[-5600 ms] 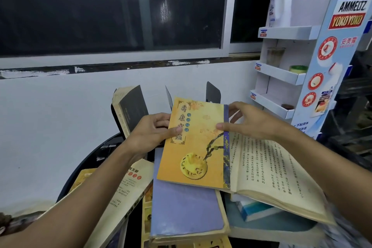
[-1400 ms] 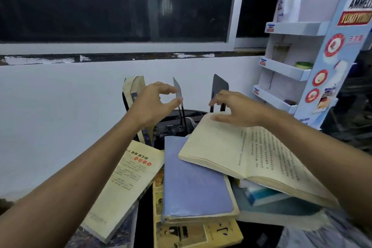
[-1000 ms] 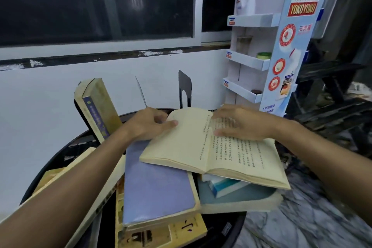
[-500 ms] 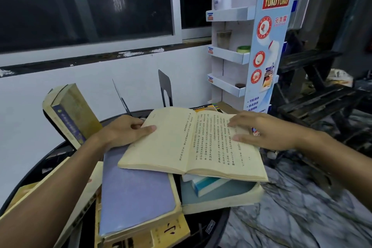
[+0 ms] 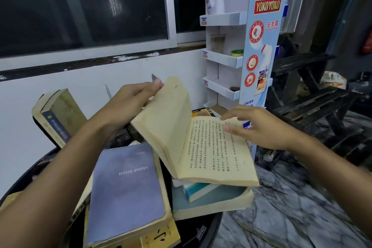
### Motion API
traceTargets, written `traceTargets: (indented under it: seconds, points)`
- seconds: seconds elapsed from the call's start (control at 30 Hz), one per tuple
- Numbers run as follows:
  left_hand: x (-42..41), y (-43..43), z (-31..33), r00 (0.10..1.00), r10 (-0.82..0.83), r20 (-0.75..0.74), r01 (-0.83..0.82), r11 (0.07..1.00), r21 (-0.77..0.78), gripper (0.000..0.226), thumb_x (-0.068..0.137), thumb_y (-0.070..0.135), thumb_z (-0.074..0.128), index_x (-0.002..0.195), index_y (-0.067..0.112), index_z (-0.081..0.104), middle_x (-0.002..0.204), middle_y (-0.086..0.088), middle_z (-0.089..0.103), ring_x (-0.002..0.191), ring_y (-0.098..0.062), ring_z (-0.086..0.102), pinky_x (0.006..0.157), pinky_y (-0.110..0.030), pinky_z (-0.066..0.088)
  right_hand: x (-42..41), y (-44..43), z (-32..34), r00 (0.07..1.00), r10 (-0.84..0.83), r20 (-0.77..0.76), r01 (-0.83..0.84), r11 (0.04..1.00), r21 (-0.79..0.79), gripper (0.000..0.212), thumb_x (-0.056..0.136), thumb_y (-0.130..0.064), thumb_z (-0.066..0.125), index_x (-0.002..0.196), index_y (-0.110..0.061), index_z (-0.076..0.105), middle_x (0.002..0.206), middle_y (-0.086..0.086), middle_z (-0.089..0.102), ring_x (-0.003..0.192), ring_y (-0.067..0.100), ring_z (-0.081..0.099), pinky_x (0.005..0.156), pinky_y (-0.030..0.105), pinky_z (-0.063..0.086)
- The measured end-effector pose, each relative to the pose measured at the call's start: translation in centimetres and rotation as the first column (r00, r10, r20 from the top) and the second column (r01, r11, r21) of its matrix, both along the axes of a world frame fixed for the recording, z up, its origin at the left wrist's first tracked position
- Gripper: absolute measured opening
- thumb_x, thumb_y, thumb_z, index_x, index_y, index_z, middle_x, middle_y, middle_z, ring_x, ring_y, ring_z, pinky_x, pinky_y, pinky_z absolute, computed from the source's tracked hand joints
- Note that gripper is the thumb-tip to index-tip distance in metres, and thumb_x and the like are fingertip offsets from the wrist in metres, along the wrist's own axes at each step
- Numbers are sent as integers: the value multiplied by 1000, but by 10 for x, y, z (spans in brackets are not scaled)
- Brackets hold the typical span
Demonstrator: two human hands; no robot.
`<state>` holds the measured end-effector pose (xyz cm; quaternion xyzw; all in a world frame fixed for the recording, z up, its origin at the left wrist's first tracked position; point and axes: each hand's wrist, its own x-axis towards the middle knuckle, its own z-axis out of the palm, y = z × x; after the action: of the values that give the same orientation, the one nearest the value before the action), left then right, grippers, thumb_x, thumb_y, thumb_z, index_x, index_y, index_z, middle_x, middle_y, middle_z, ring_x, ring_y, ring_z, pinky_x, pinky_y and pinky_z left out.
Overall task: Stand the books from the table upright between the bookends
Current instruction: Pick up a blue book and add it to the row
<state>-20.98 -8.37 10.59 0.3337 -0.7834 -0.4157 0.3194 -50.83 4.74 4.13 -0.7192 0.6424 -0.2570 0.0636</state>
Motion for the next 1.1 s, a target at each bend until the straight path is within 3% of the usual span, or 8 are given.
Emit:
traceTargets:
  seconds: [0.13,0.2,0.33,0.43,0.57,0.87,0.97,1.1]
  points:
    - [-27,16,-4,998,-58,-33,58,998,-12,41,102,54,40,125,34,69,116,22,71,101,2,68,79,-13,49,5,3,9,990,14,137,-10,1000,-28,39,88,-61,55,118,-39,68,119,-30,63,115,-8,57,96,17,48]
    - [-40,21,-11,995,-98,1,98,994,-49,36,102,47,48,127,31,68,119,18,71,106,3,67,93,-22,51,6,7,14,974,30,225,-24,999,-28,33,90,-55,54,113,-38,69,115,-29,65,112,-10,58,90,9,45]
    - [-61,23,-33,982,-158,104,168,981,-100,37,95,44,62,130,30,67,123,18,69,112,8,62,108,-30,46,-1,12,12,929,26,368,-13,999,-37,46,95,-65,45,110,-31,72,113,-19,72,112,-1,64,101,27,47]
    - [-73,27,-47,950,-182,254,230,958,-172,48,90,51,66,133,32,63,131,20,62,115,12,57,108,-30,46,-11,15,5,926,-32,377,27,999,19,61,90,-75,43,112,-28,74,114,-18,73,111,0,66,104,37,47]
    - [-77,24,-64,888,-175,425,304,917,-258,60,86,57,67,139,30,59,145,14,54,130,1,49,112,-28,38,-19,18,-5,930,-107,350,96,994,48,44,82,-67,56,94,-29,72,95,-21,74,89,-4,67,85,30,50]
    - [-61,2,-75,843,-82,531,284,907,-311,69,84,59,68,141,20,57,146,9,51,133,-1,43,106,-13,28,-28,8,-15,948,-228,220,217,973,73,39,75,-67,67,94,-34,67,98,-17,70,90,-5,64,80,28,56]
    - [-56,-3,-73,823,-33,566,248,919,-306,76,83,65,64,144,22,53,148,8,47,139,-10,38,113,-23,29,-29,5,-17,948,-247,198,225,966,129,43,68,-73,64,89,-35,65,94,-19,69,87,-3,64,75,27,56]
    - [-54,-5,-70,787,-33,616,251,929,-271,66,85,68,58,142,35,53,148,12,46,141,-12,28,117,-39,25,-36,0,-24,934,-228,273,161,955,247,61,70,-80,64,92,-24,75,97,-14,77,93,12,72,87,47,59]
